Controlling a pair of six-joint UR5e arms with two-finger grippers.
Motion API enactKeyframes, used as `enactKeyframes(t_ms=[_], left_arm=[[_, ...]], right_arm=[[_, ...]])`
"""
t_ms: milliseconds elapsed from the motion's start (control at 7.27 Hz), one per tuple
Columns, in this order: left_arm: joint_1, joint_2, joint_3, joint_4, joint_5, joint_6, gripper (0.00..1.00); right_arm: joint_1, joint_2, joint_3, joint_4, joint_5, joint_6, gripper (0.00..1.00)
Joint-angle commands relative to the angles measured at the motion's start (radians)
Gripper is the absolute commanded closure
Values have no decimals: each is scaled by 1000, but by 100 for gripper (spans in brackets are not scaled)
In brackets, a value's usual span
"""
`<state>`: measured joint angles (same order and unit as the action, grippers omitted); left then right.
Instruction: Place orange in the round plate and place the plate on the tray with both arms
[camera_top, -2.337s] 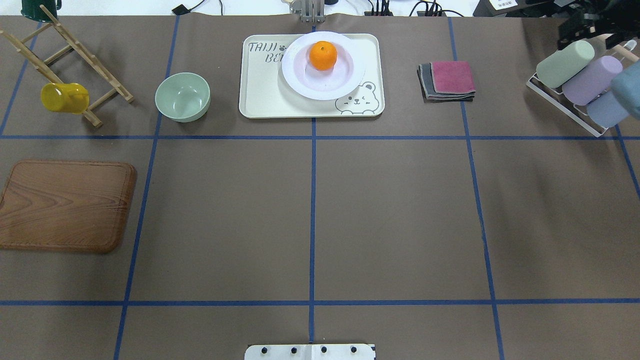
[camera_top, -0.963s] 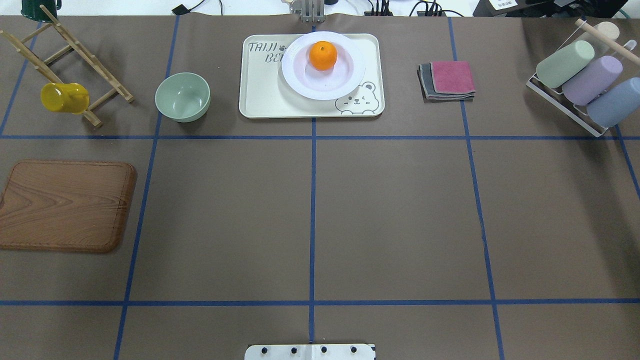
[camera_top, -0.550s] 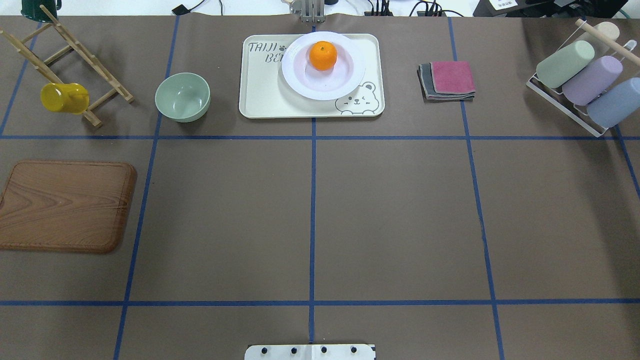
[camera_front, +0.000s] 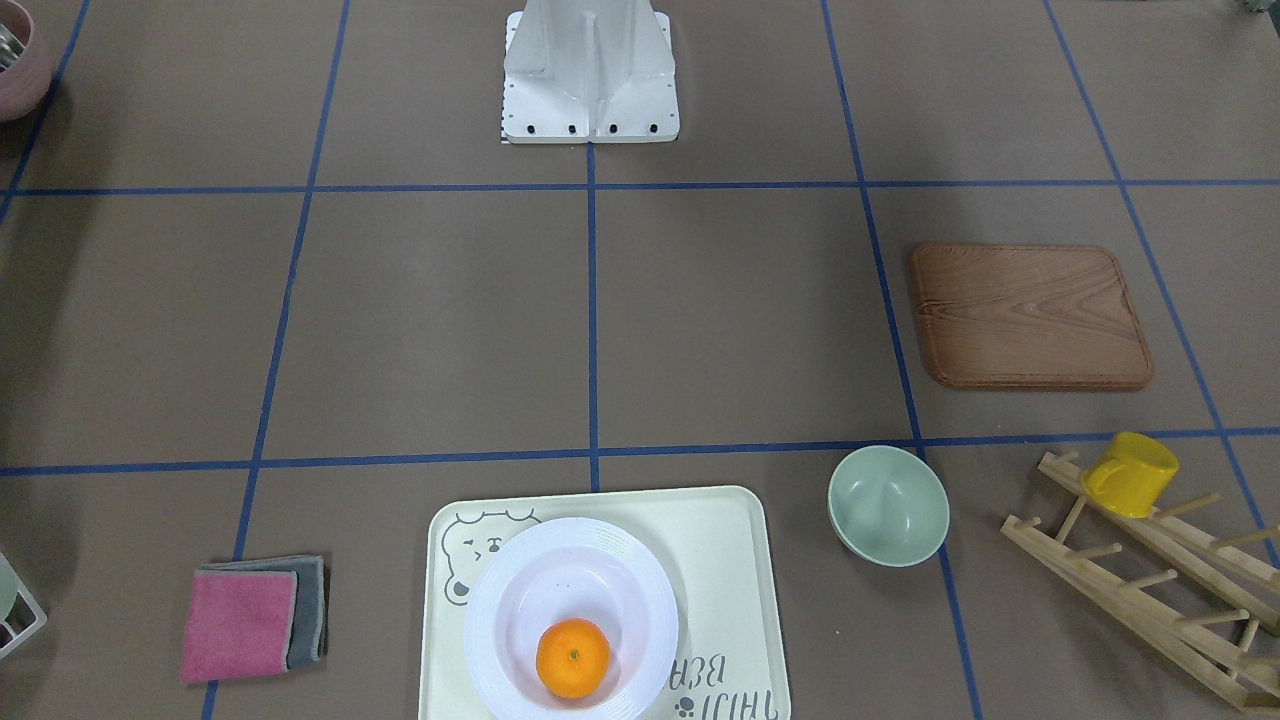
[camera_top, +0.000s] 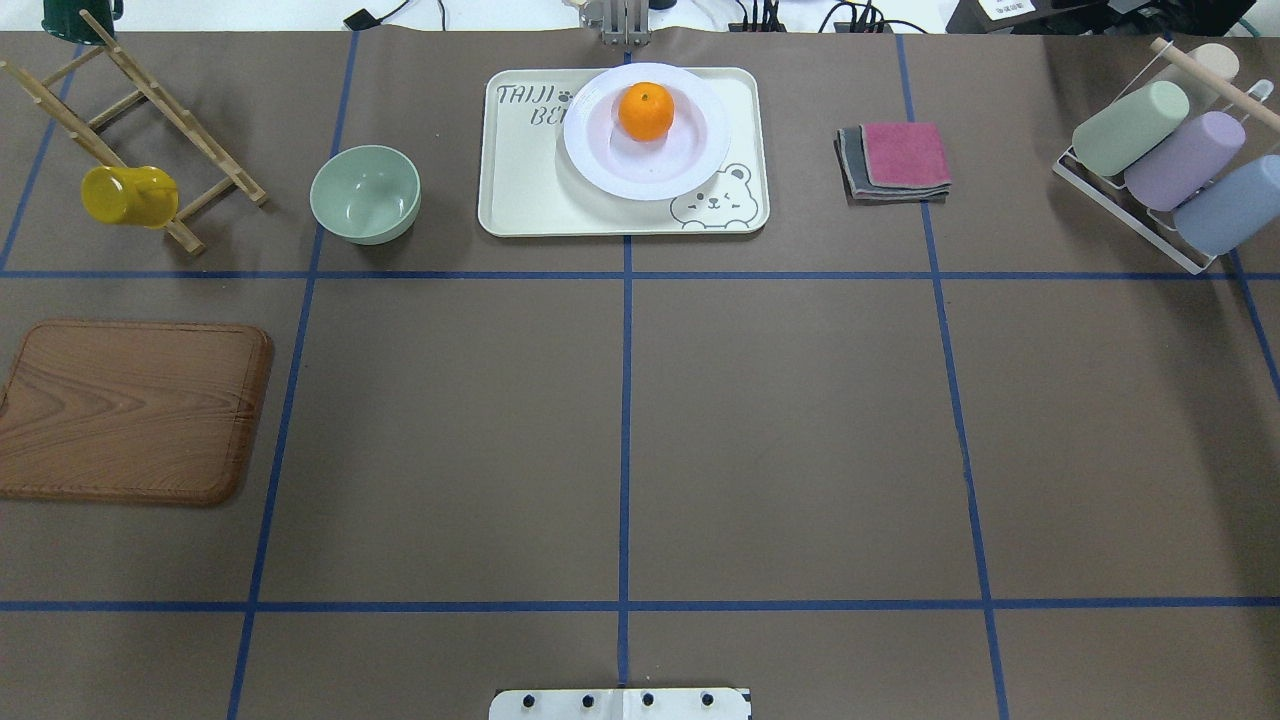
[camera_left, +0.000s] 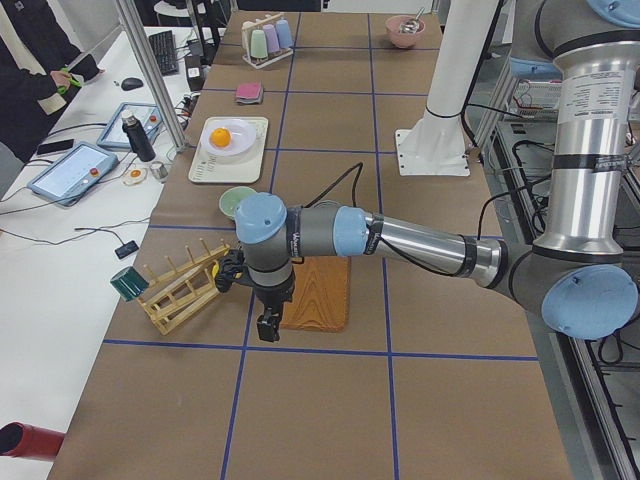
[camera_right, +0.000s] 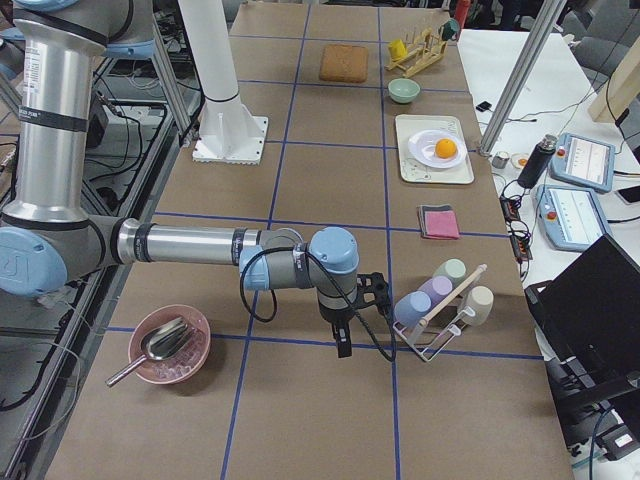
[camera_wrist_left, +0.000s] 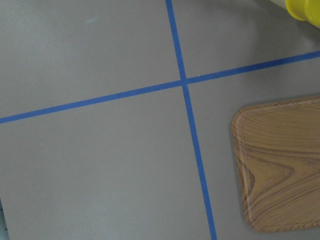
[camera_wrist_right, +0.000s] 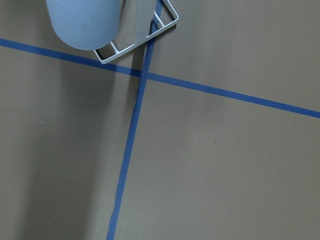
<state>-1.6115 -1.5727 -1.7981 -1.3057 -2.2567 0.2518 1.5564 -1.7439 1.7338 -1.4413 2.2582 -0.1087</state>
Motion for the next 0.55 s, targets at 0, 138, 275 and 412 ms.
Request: enactKeyframes(t_ms=[0, 138, 275, 412], left_arm=[[-1, 3, -4, 2, 0, 0, 1], [-1, 3, -4, 2, 0, 0, 1], [-1, 3, -4, 2, 0, 0, 1], [-1, 3, -7, 0, 0, 0, 1]], right_arm=[[1, -2, 0, 2, 34, 0, 0], [1, -2, 0, 2, 35, 0, 0], [1, -3, 1, 2, 35, -2, 0], [1, -8, 7, 4, 38, -2, 0]])
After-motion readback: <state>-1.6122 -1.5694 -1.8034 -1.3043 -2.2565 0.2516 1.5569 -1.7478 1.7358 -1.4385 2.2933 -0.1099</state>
